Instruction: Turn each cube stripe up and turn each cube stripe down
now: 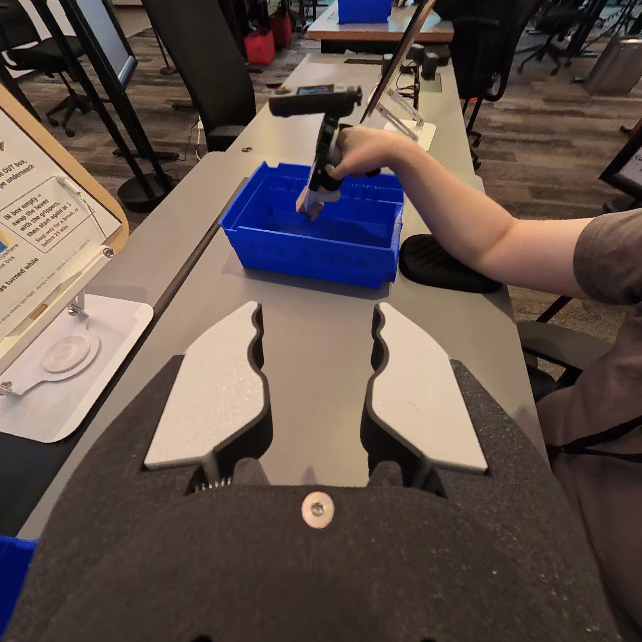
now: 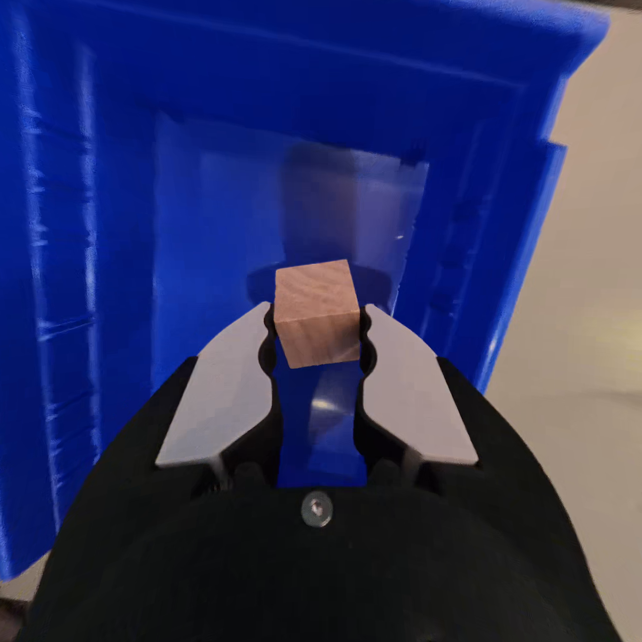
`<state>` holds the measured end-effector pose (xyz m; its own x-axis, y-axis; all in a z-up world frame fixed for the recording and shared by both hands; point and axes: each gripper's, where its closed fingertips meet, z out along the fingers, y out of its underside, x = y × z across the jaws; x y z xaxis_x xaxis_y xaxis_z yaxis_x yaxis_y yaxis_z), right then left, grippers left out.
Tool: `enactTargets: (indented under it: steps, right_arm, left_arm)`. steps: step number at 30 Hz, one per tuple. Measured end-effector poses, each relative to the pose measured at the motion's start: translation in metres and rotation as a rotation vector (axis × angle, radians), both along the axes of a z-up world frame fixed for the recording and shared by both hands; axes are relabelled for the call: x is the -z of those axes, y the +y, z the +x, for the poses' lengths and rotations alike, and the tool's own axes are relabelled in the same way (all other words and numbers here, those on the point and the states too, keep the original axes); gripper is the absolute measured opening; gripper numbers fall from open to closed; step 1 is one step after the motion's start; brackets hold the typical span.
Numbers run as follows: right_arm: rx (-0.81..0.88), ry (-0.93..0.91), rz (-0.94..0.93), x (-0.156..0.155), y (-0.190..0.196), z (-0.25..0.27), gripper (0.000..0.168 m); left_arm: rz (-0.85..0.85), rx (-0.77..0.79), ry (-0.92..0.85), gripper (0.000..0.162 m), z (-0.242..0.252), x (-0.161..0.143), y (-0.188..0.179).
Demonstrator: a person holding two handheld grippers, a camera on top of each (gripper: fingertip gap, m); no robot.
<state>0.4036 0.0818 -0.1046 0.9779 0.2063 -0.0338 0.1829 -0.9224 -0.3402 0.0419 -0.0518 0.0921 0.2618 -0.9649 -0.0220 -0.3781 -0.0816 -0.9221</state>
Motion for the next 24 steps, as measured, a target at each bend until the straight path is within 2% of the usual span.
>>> enactTargets:
  steps: [6, 15, 17, 20, 24]
  right_arm:
    - [0.050, -0.129, -0.130, 0.036, -0.002, 0.009, 0.048]
    - [0.095, -0.201, -0.080, 0.037, 0.008, 0.021, 0.048]
    - [0.079, -0.191, -0.062, 0.032, 0.010, 0.019, 0.056]
    - [0.048, -0.179, 0.009, 0.013, 0.012, 0.014, 0.059]
    - [0.003, -0.117, 0.166, -0.025, 0.018, 0.000, 0.060]
  left_arm:
    - [-0.021, -0.004, 0.022, 0.060, 0.000, 0.006, 0.001]
    - [-0.013, 0.014, 0.065, 0.058, 0.001, 0.012, -0.003]
    - [-0.012, 0.004, 0.087, 0.059, -0.001, 0.014, -0.002]
    - [0.010, -0.034, 0.089, 0.058, -0.011, 0.010, 0.005]
    - [0.132, -0.208, 0.061, 0.058, -0.054, -0.009, 0.035]
